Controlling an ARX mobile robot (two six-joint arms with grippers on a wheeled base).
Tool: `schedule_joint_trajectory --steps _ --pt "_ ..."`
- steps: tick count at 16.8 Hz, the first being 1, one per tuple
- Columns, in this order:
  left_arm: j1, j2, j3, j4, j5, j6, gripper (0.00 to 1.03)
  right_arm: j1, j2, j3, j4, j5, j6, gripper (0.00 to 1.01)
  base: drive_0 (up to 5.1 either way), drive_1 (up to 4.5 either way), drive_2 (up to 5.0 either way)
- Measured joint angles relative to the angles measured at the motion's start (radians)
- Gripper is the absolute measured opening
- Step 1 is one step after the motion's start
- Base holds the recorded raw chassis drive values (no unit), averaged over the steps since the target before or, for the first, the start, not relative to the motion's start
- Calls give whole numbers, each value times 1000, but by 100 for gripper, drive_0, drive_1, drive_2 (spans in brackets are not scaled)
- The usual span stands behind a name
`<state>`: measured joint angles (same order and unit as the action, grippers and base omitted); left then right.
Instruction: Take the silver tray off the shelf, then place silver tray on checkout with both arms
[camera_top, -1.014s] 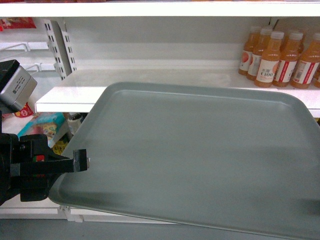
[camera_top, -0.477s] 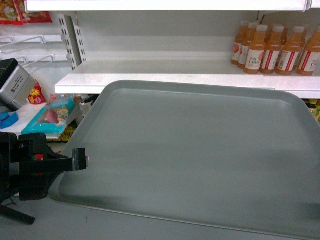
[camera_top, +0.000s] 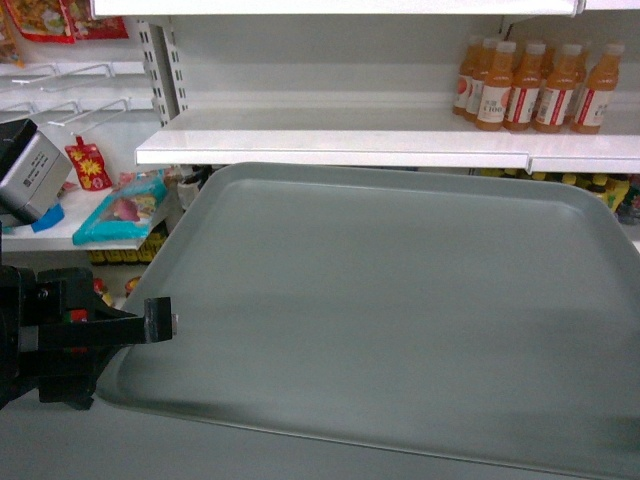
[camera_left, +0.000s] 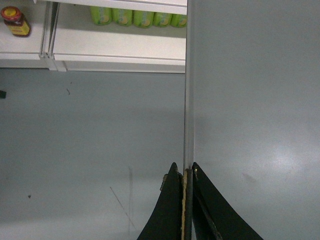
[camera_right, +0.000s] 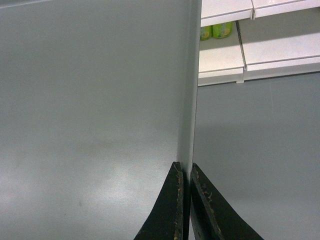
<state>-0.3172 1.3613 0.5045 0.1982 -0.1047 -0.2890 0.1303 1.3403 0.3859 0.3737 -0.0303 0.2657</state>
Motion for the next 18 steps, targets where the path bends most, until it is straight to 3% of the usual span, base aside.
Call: schedule_joint_trajectory --steps 18 --pt "0 0 0 5 0 0 2 -1 0 0 -1 0 0 3 7 -426 441"
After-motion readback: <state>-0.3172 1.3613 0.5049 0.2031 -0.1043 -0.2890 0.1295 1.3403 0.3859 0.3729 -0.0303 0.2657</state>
